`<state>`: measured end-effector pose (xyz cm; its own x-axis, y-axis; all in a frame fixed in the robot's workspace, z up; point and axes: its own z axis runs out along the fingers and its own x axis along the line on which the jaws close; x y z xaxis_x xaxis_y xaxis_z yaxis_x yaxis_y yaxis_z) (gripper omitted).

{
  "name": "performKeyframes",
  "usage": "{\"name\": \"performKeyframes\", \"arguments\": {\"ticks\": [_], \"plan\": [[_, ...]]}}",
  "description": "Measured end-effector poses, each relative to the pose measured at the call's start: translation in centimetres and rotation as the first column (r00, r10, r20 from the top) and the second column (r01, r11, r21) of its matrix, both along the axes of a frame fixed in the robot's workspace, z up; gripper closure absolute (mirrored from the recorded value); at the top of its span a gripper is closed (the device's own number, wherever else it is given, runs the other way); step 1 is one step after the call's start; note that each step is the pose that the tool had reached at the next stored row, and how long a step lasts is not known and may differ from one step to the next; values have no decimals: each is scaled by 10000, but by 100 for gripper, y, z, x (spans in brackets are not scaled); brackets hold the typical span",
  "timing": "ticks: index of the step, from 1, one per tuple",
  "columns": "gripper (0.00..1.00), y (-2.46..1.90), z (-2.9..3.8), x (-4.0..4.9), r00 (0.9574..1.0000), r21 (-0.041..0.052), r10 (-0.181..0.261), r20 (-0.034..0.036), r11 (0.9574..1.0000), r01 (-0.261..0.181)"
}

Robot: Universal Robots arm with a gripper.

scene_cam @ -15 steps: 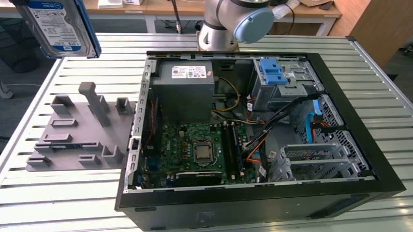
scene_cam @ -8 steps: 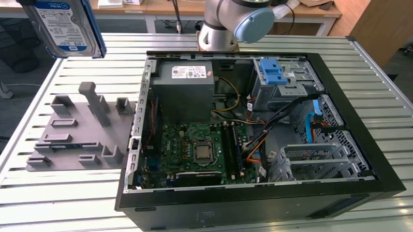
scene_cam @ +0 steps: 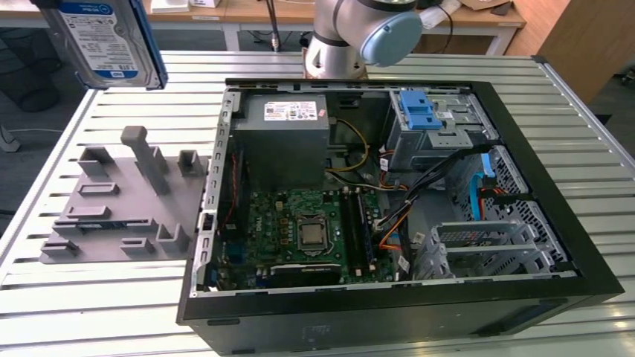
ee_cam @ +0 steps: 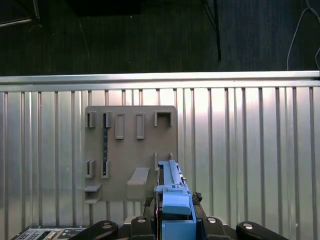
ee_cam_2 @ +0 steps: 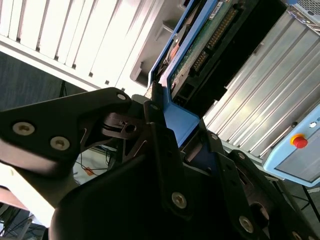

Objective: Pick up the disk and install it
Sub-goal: 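Pick up the disk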

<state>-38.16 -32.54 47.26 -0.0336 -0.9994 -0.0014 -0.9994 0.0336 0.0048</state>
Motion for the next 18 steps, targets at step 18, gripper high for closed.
{"name": "performKeyframes", "arguments": {"ticks": [18], "plan": [[64, 0, 1, 99, 10000, -1, 0, -1, 10000, 0]]}}
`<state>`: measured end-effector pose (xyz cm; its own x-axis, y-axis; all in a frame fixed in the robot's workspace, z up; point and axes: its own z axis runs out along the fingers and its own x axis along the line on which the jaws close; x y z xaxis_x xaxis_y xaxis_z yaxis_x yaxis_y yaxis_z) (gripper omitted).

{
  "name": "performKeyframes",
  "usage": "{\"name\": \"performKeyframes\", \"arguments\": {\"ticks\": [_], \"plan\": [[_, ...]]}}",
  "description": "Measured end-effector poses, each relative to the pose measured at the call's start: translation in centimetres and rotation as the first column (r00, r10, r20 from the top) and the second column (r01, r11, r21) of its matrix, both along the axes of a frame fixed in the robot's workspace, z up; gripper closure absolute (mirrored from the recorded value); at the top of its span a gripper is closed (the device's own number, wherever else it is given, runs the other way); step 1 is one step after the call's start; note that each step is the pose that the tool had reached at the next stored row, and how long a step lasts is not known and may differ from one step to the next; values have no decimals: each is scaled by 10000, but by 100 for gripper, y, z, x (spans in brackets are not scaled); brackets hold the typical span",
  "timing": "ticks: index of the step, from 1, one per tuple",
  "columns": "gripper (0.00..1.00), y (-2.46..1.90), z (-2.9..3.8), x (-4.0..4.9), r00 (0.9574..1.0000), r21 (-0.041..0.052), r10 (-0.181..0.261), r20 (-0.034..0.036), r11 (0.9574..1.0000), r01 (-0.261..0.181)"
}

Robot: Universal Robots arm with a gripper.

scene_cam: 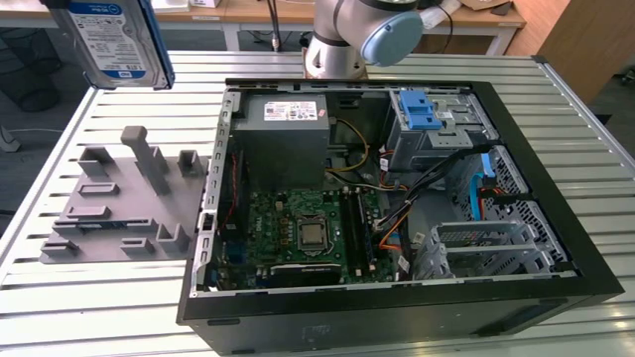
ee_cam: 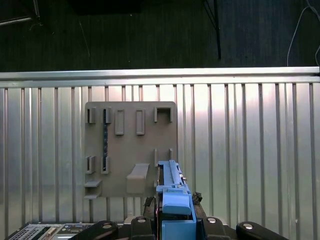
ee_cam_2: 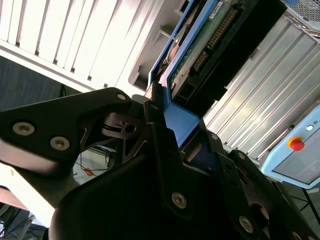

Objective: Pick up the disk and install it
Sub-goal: 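Pick up the disk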

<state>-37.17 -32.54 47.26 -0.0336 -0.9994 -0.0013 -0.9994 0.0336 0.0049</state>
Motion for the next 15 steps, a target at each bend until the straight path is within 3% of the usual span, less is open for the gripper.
{"name": "performKeyframes", "arguments": {"ticks": [15], "plan": [[64, 0, 0, 127, 10000, 0, 1, 0, 10000, -1]]}}
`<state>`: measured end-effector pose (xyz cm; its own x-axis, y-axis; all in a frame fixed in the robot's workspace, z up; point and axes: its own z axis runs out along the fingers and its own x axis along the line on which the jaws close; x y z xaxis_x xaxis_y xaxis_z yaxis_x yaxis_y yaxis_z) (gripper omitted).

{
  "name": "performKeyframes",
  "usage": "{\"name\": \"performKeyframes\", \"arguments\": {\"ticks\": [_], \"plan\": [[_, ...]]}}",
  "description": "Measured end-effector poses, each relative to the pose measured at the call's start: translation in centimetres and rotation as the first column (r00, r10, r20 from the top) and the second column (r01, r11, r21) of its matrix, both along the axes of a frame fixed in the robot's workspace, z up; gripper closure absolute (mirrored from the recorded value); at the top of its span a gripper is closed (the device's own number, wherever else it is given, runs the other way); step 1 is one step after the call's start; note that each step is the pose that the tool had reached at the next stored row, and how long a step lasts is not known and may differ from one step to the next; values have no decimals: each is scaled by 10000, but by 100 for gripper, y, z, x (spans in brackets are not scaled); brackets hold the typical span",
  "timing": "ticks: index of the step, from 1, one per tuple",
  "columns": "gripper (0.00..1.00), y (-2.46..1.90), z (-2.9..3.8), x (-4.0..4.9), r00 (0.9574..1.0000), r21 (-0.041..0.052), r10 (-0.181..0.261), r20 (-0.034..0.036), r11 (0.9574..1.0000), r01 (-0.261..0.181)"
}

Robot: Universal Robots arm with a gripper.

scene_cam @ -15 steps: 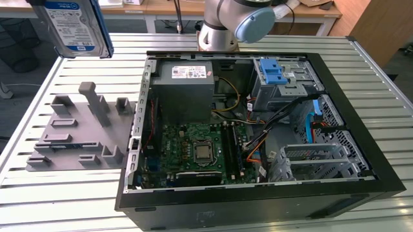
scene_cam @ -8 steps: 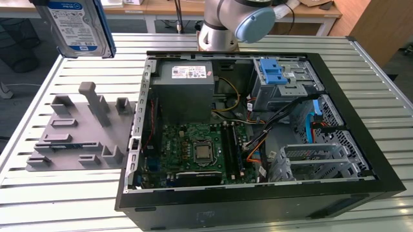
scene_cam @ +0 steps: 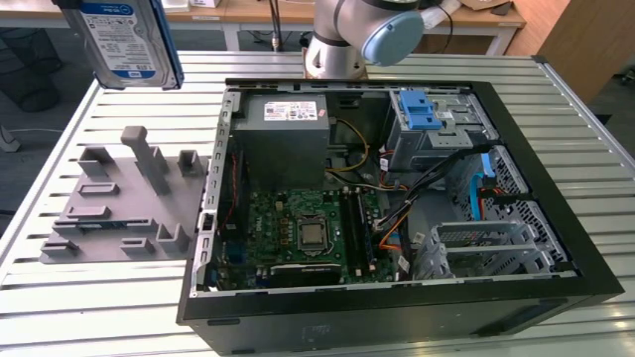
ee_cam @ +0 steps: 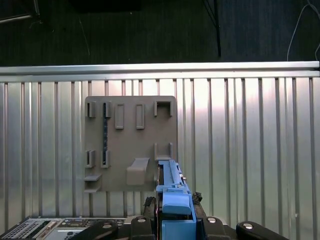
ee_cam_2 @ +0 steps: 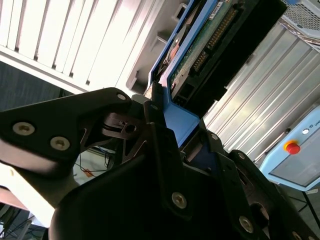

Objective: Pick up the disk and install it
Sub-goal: 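Pick up the disk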

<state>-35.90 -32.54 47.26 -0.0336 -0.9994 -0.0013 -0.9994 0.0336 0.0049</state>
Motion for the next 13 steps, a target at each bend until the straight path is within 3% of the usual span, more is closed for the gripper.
{"name": "performKeyframes", "arguments": {"ticks": [13], "plan": [[64, 0, 0, 130, 10000, 0, -1, 0, 10000, 1]]}}
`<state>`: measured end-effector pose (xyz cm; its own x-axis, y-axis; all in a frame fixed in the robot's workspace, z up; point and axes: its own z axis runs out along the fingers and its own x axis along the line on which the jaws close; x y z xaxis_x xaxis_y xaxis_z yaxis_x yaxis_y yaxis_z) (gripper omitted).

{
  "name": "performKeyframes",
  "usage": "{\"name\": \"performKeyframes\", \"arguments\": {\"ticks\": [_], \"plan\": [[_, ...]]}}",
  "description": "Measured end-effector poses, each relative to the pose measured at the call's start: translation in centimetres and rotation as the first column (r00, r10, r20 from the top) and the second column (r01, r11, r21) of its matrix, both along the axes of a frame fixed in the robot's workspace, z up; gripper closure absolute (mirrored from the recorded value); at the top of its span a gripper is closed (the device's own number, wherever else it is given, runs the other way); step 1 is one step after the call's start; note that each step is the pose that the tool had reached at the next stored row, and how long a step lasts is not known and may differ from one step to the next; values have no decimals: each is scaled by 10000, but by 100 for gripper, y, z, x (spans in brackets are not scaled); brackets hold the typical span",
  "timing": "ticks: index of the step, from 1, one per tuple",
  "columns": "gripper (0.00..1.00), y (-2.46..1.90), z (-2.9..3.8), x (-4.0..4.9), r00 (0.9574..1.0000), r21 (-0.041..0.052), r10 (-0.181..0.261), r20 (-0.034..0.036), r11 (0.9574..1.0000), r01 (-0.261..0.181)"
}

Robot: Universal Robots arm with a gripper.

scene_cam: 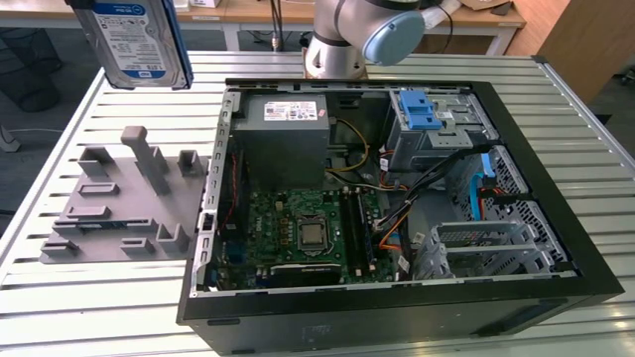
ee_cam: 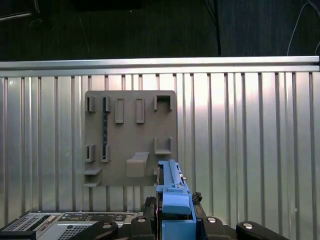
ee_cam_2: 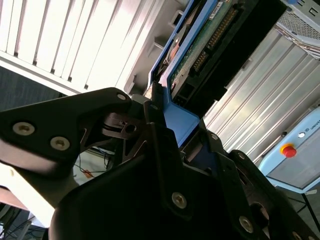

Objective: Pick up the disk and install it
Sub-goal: 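Pick up the disk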

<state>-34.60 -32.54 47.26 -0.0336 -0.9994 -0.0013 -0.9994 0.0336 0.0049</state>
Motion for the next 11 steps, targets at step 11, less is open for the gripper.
{"name": "performKeyframes", "arguments": {"ticks": [11], "plan": [[64, 0, 0, 282, 10000, 0, 0, 0, 10000, 0]]}}
